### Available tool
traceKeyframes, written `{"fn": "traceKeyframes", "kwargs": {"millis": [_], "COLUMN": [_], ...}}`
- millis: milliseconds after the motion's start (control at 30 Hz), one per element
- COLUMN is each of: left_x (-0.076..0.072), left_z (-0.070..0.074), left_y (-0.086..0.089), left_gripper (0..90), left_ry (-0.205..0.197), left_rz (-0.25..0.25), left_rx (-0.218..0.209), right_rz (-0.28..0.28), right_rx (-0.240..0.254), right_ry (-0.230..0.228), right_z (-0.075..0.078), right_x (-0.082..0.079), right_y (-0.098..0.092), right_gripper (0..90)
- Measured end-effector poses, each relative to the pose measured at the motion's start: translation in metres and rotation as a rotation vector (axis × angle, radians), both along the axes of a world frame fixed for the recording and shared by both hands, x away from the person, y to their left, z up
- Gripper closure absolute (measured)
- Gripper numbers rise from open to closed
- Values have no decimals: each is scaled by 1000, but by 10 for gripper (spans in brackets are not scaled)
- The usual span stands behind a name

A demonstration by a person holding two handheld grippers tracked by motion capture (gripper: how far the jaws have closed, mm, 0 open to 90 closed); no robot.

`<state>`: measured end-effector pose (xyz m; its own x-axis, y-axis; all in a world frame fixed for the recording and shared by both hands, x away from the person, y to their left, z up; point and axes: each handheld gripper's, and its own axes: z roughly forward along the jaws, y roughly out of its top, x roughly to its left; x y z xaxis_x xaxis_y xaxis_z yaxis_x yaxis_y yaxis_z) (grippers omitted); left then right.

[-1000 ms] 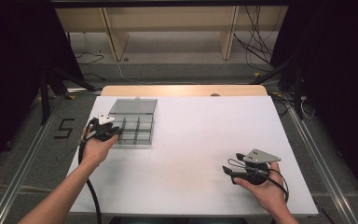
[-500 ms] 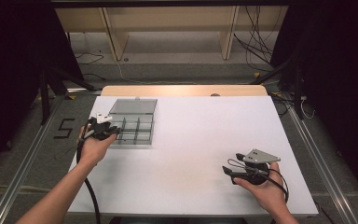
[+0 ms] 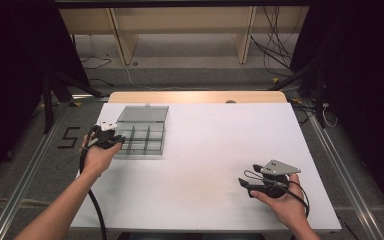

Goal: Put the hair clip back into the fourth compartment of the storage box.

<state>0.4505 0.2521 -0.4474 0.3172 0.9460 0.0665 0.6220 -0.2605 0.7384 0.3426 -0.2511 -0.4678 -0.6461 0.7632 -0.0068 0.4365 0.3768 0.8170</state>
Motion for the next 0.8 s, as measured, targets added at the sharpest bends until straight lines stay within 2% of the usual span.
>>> {"fn": "traceKeyframes", "kwargs": {"millis": [800], "left_x": [13], "left_z": [-9], "left_y": [4], "left_gripper": [791], "left_ry": [32], "left_rz": [27], "left_rx": [16], "right_rz": [-3], "right_rx": [2], "right_ry": [0], "right_z": [0], "right_x": [0], "right_y": [0], "right_gripper": [277]}}
